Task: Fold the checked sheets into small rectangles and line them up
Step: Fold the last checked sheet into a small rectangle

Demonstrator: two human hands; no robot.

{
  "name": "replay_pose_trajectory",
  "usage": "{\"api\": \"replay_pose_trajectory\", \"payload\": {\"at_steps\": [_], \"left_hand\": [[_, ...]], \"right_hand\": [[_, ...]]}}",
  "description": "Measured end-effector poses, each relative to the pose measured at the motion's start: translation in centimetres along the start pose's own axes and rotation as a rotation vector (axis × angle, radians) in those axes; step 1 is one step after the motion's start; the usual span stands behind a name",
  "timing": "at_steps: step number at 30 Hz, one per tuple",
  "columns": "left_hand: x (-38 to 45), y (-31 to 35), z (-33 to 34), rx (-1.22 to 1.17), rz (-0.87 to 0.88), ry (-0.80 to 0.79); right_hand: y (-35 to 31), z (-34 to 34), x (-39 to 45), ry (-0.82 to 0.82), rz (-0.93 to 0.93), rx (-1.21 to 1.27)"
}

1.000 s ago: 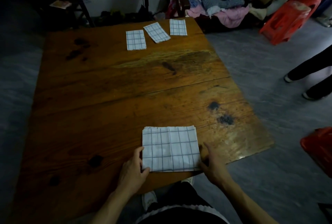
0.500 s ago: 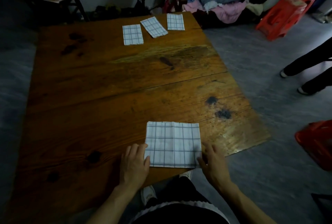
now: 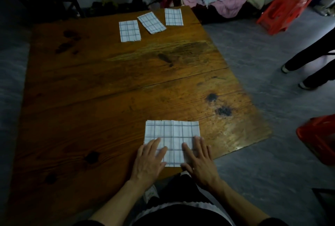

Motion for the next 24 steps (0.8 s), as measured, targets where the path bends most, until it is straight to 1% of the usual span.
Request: {"api": "replay_pose_trajectory", "payload": {"at_steps": [2,6,8,11,14,17,19,21,24], "left_hand": [[-0.6,-1.5,-0.1,-0.007,-0.010,-0.013],[-1.5,-3.8,-1.0,-0.013,-0.010,-0.051],[-1.7,-4.3,-1.5,-0.017,0.039,-0.070],[-1.6,-4.1,-2.2,-0.009,0.158,-0.080],[-1.1,-3.7,-2.9,0.011,0.224,-0.148],[-0.3,-3.2,-3.6,0.046,0.152,-0.250],[0.2,-2.5,-3.5,0.079,0.107,-0.284],[0.5,-1.8,-3.2,0.109,0.055,-0.301],[0.8,-1.1,-3.2,0.165,0.039,-0.295]], "right_hand": [[1.9,0.2,-0.8,0.016,0.050,0.005],[4.1,-0.2,-1.5,-0.014,0.094,-0.008],[4.4,-0.6,-1.5,-0.028,0.084,-0.013],[4.3,-1.5,-1.3,-0.028,0.075,0.020],[3.7,-2.4,-0.8,-0.004,0.079,0.067],[3.4,-2.6,-0.4,-0.040,0.092,0.078],[3.5,-2.6,-0.4,-0.051,0.102,0.075],[3.7,-2.6,-0.5,-0.063,0.112,0.078],[3.8,-2.8,-0.5,-0.062,0.120,0.078]]}}
Point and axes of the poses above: each hand's wrist, its own x-axis towards the middle knuckle, its own z-axis out of the palm, y = z × x, the point moved 5 cm from there along x, towards the middle knuckle, and after that the axes turned 11 degrees about -x, right-handed, at the moved point
